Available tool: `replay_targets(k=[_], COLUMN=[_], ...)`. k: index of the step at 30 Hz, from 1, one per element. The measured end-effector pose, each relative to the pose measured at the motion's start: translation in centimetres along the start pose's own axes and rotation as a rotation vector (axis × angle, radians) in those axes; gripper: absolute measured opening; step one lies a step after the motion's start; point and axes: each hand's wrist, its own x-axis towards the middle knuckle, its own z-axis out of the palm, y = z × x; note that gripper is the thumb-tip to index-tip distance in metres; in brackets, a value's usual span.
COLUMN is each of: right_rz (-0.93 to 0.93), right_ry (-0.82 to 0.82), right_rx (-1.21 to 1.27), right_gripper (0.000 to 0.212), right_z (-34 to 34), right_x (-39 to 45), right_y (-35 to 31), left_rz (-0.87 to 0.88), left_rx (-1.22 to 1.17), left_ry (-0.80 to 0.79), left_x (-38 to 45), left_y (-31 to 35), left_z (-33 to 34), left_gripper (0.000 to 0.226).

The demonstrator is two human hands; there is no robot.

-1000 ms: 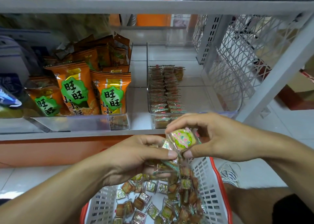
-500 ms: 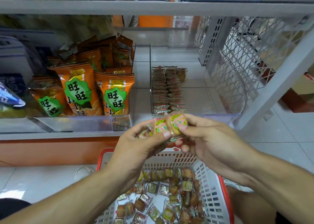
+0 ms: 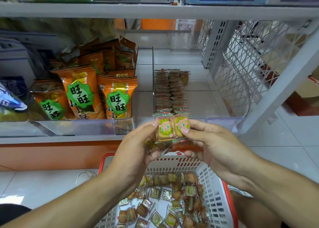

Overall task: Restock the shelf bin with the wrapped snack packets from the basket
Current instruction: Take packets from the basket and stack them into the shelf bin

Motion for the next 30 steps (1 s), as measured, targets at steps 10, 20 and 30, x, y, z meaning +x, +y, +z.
replay_targets(k=[10, 20, 30], right_rz=[0.098, 0.084, 0.095], right_ry=[-0.141, -0.054, -0.109], right_rx=[0.231, 0.303, 0.347], right_gripper=[0.031, 0.052, 0.042], right_z=[0.7, -1.9, -1.3], right_x=[-0.4, 0.0, 0.4], right_y=[0.6, -2.5, -1.8], left_rz=[0.119, 0.109, 0.181], left_rx=[-0.017, -0.084, 0.104], left_ry=[0.095, 0.146, 0.050], left_x=[-0.2, 0.6, 0.1], left_y=[-0.3, 0.6, 0.2], left_z=[-0.2, -0.8, -0.3], left_gripper=[0.037, 0.037, 0.044])
